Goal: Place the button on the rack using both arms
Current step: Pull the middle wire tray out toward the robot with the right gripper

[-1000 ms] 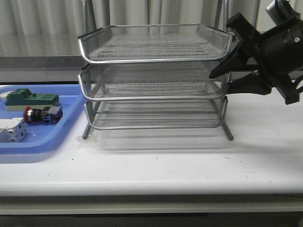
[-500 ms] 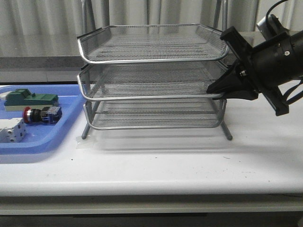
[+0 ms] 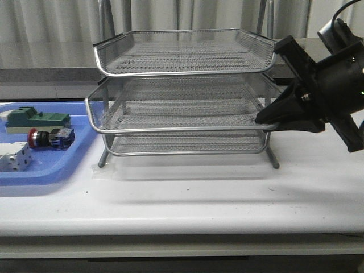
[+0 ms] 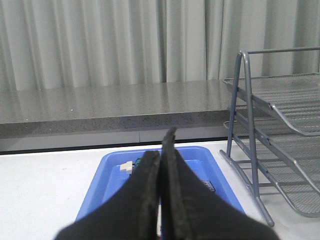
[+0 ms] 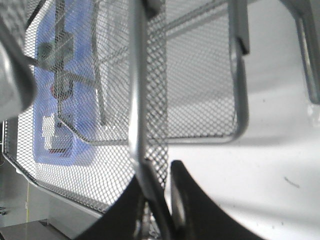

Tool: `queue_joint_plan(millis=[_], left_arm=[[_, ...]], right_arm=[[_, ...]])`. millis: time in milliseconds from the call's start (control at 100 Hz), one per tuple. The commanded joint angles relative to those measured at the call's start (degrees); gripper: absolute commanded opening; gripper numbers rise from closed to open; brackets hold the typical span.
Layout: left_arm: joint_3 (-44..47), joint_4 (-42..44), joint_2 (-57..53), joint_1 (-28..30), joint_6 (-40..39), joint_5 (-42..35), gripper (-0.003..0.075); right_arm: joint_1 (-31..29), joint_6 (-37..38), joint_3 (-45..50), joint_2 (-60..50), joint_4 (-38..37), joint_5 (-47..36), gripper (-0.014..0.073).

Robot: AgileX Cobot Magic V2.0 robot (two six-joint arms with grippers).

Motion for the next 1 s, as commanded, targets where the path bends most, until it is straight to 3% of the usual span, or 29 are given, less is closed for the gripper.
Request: queue_joint_plan(millis=[0,250,590,710,900,990], left_arm=[[1.93,-0.19,-1.81,0.20,-0.41,-4.55,-0.0020],[1.93,-0.19,-1.81,0.20,-0.41,-4.55,-0.0020],[1.93,-0.19,-1.81,0.20,-0.41,-4.55,-0.0020],[1.93,-0.19,-1.81,0.20,-0.41,-4.55,-0.0020],[1.93,-0.19,-1.81,0.20,-0.41,-4.55,-0.0020],[1.93,-0.19,-1.81,0.20,-0.41,-4.55,-0.0020]], right_arm=[[0.10,-1.55,2.59,-4.36,-2.34,0.10,-0.0039],[0.10,-2.59,10.51,-11.47,-2.34,-0.10,-0.0039],[0.10,-2.59,12.65,-15.92,-2.61,-1.04,-0.0017],[0.10,-2.63,12.69,-15.92,-3.06,-0.97,0.0109],[0.10,-4.11,12.69,-16.03,-3.72,1.51,0.0482],[0.10,-4.00,12.69,-16.80,-5.67,2.75,0.0508]])
